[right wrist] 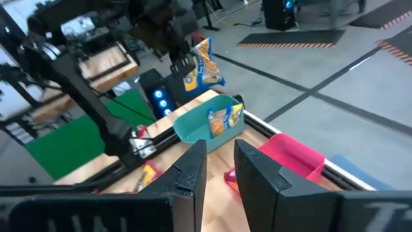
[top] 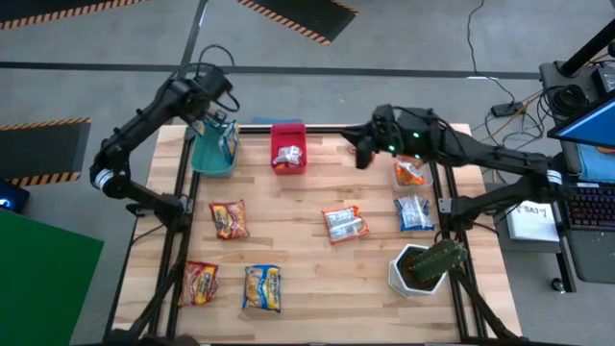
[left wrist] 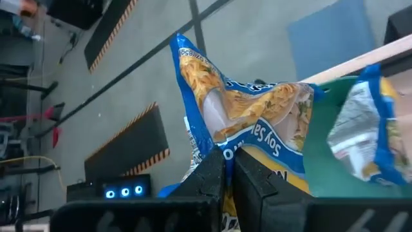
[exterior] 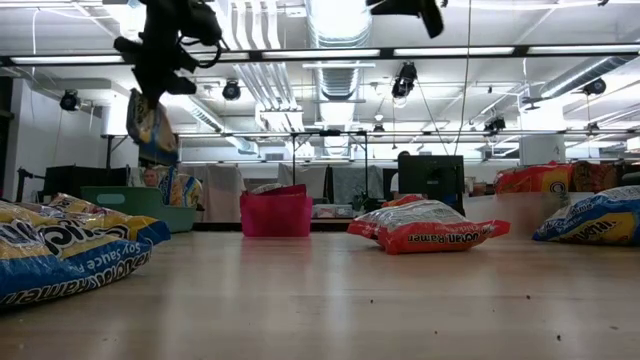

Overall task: Sort Maruchan noodles
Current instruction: Put the blue noodle pack into the green bin

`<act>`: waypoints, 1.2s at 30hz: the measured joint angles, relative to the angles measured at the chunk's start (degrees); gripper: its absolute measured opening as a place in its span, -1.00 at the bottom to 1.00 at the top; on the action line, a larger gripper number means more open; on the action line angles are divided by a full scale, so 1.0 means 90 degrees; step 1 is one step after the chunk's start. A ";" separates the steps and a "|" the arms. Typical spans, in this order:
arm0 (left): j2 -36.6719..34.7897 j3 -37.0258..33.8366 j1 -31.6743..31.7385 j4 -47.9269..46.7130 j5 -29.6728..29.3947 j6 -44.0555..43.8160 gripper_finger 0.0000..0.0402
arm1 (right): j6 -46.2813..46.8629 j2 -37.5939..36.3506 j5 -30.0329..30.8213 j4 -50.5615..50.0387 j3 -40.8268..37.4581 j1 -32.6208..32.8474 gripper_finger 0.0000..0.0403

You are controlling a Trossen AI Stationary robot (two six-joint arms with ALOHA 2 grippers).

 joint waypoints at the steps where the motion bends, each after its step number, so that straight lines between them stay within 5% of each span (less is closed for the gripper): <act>1: 0.0000 -0.0004 0.0090 0.0082 0.0127 0.0112 -1.00 | -0.0080 0.0150 -0.0008 -0.0083 0.0169 -0.0026 -0.66; 12: 0.0000 -0.0549 0.0193 0.0318 0.0625 0.0491 -1.00 | -0.0309 0.1242 -0.0008 -0.1421 0.1583 -0.0293 -0.65; 19: 0.0000 -0.1337 0.0113 0.0367 0.0399 0.0301 -1.00 | -0.0582 0.1256 -0.0025 -0.1431 0.1677 -0.0641 -0.67; 36: 0.0061 -0.1358 0.0048 0.0636 0.0287 -0.0250 -1.00 | -0.0855 0.1083 -0.0368 -0.1427 0.1673 -0.1018 -0.69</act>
